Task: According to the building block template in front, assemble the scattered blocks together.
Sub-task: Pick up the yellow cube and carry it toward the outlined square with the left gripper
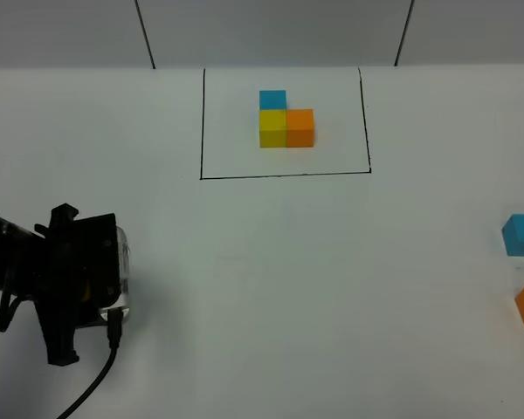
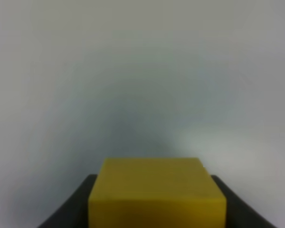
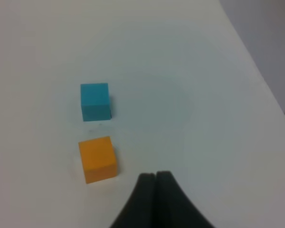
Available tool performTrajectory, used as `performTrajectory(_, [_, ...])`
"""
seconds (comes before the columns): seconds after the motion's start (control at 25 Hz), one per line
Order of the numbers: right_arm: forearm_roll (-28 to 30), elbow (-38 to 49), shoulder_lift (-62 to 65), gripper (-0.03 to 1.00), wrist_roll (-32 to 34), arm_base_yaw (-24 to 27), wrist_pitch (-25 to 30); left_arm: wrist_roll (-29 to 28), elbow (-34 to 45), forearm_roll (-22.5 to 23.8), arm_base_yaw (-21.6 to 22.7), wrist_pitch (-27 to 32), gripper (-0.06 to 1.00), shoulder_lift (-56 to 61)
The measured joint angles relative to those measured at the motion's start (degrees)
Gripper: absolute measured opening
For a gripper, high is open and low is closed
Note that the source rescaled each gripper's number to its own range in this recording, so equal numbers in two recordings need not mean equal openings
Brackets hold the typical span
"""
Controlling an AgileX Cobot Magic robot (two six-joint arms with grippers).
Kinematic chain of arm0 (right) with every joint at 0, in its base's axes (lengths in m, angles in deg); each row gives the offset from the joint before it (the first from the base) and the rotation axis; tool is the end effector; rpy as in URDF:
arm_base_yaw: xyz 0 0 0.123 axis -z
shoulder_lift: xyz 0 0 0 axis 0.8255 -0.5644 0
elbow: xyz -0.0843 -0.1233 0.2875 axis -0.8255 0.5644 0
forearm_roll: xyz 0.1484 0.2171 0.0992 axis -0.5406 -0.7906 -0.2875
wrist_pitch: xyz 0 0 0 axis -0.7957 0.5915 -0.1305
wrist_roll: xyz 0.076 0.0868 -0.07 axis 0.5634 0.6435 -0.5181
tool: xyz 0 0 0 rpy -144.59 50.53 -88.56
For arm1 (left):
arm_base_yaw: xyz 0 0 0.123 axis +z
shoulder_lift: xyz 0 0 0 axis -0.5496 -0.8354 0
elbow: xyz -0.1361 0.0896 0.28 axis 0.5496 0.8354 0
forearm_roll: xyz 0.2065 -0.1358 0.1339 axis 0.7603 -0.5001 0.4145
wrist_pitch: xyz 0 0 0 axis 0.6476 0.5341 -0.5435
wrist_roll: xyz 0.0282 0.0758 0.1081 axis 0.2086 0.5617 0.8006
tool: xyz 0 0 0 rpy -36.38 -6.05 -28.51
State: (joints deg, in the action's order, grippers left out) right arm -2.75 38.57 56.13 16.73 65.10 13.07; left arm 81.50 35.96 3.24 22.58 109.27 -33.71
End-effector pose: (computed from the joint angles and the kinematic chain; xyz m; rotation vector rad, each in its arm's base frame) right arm 0.0166 -0.0134 0.2718 0.1743 2.0407 -0.2092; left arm 0.2589 -0.0885 0.1380 1.7590 2.0864 -0.1510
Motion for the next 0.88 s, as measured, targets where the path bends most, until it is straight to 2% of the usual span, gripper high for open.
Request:
performTrajectory(0.2, [0.0, 0.0, 0.0, 0.0, 0.0, 0.0, 0.0, 4.36, 0.0, -1.72, 0.0, 0.23, 0.5, 0.0])
performTrajectory(0.52, [0.0, 0.0, 0.0, 0.0, 0.0, 0.0, 0.0, 4.6, 0.0, -1.92, 0.0, -0.44, 0.5, 0.0])
performTrajectory(0.72, [0.0, 0.0, 0.0, 0.0, 0.0, 0.0, 0.0, 4.6, -1.77, -5.46, -0.81, -0.5, 0.5, 0.0])
performTrajectory(0.88, [0.0, 0.0, 0.0, 0.0, 0.0, 0.0, 0.0, 4.6, -4.36, -6.14, -2.04, -0.48, 0.5, 0.0])
